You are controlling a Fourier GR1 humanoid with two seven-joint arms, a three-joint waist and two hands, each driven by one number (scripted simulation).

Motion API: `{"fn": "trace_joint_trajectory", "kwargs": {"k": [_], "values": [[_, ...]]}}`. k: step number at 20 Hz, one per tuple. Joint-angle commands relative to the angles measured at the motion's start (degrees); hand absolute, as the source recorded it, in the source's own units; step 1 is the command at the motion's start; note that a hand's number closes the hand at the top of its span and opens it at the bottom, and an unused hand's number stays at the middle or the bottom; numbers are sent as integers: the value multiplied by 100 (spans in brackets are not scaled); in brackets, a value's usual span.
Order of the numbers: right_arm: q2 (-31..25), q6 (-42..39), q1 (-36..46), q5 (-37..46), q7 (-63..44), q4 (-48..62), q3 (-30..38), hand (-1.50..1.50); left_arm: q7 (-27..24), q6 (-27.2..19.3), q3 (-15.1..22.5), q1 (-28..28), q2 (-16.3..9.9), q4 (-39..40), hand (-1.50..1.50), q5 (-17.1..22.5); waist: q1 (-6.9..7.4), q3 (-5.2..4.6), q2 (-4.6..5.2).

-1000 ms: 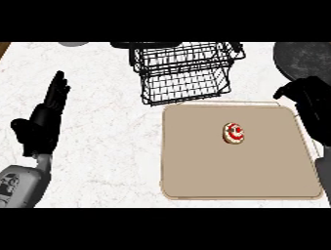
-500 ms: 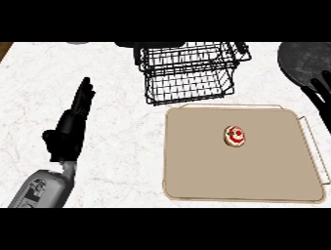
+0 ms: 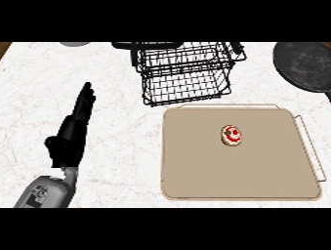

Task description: Pick the cupcake from the tray and place it in the tiered basket

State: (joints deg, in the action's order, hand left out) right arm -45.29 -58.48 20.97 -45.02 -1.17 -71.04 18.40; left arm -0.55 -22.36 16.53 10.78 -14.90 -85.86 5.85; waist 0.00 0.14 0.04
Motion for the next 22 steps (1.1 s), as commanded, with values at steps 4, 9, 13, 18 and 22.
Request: {"fn": "trace_joint_trajectory", "kwargs": {"k": [4, 9, 13, 18, 22], "values": [[-439, -203, 300, 2309, 302, -1751, 185, -150, 151, -112, 86, 81, 115, -75, 0, -114, 18, 6, -4], [-27, 267, 227, 3454, 153, -2783, -347, -150, 41, -179, 145, 21, 251, 35, 0, -283, 25, -11, 2], [147, 289, 371, 3723, -56, -2895, -666, -150, 395, 118, -161, 267, 95, -56, 0, -195, 25, -16, 0], [376, 299, 158, 3823, -451, -3505, -775, -150, 378, 435, -403, -5, 7, -306, 0, -119, 0, -17, -9], [548, 183, -384, 4445, -187, -3882, -932, -150, 441, 187, -210, -416, 163, -697, 0, -481, 1, -14, -13]]}}
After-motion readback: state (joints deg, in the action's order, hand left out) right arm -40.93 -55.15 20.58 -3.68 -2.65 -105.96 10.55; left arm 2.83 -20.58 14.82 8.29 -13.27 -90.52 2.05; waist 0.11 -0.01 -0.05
